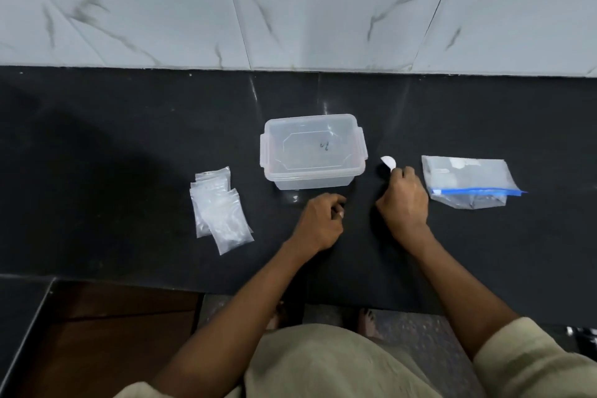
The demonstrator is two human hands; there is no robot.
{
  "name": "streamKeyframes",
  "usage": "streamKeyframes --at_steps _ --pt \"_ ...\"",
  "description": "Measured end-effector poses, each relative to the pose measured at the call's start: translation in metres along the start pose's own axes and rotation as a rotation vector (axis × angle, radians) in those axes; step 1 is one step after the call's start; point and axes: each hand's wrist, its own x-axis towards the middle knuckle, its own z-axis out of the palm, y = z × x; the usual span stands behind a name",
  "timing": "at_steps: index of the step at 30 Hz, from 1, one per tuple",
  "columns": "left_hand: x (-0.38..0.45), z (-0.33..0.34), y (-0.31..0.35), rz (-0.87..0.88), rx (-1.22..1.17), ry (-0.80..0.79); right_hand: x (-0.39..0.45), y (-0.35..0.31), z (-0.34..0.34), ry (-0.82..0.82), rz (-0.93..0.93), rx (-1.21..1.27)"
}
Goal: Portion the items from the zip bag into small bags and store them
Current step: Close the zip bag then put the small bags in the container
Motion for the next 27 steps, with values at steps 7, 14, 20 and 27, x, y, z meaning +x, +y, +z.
streamKeyframes --at_steps 7,14,20,27 --pt "-0.010 -0.028 -0.024 0.065 -0.006 -0.090 -0.020 -0.026 0.016 -0.058 0.033 -0.092" --pt "-0.037 -0.073 -0.019 0.405 -0.082 0.323 -0.026 -0.051 -0.002 0.267 0.192 0.353" --pt "-0.001 -0.113 -0.005 0.111 -0.251 0.850 0.009 -0.083 -0.035 0.109 0.161 0.471" --pt "0.035 -0.134 -0.025 -0.381 -0.427 0.475 0.015 -0.094 -0.035 -0.007 0.170 0.425"
